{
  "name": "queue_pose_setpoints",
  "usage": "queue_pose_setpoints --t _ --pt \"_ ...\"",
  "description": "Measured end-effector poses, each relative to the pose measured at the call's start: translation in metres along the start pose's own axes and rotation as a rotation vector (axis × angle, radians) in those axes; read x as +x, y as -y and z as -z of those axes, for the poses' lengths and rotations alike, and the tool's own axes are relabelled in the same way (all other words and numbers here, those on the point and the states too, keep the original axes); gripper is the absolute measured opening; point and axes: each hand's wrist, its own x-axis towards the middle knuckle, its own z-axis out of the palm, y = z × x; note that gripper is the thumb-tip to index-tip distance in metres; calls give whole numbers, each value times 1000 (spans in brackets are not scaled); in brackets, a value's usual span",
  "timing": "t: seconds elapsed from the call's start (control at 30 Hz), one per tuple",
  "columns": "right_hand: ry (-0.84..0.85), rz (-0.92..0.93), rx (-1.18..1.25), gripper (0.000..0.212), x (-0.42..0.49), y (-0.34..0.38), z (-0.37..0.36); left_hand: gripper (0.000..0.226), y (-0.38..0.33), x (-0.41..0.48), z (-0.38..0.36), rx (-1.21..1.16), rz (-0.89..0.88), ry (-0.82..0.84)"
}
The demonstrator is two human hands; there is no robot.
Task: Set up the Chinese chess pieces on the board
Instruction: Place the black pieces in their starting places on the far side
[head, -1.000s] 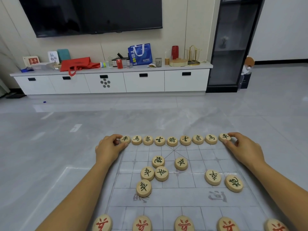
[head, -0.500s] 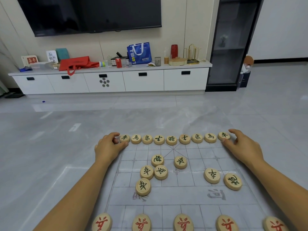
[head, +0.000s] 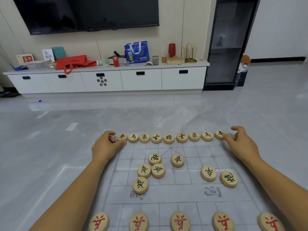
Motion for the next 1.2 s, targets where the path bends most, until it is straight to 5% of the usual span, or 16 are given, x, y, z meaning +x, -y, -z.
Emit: queue_pose_setpoints --t 0.5,0.67,0.87,1.03,1.2 --pt "-9 31 248 16 -5 -1 7 62 -4 -3 6 -172 53 71" --pt "202 52 280 17 -20 4 30 49 -10 -17 32 -322 109 222" --pt "435 227 58 11 -71 3 54 27 -25 -75 44 -136 -1 372" --pt "633 225 -64 27 -100 8 65 45 -65 -108 18 67 -191 469" --pt "603 279 -230 37 -110 9 57 39 -91 -103 -9 429 -401 515"
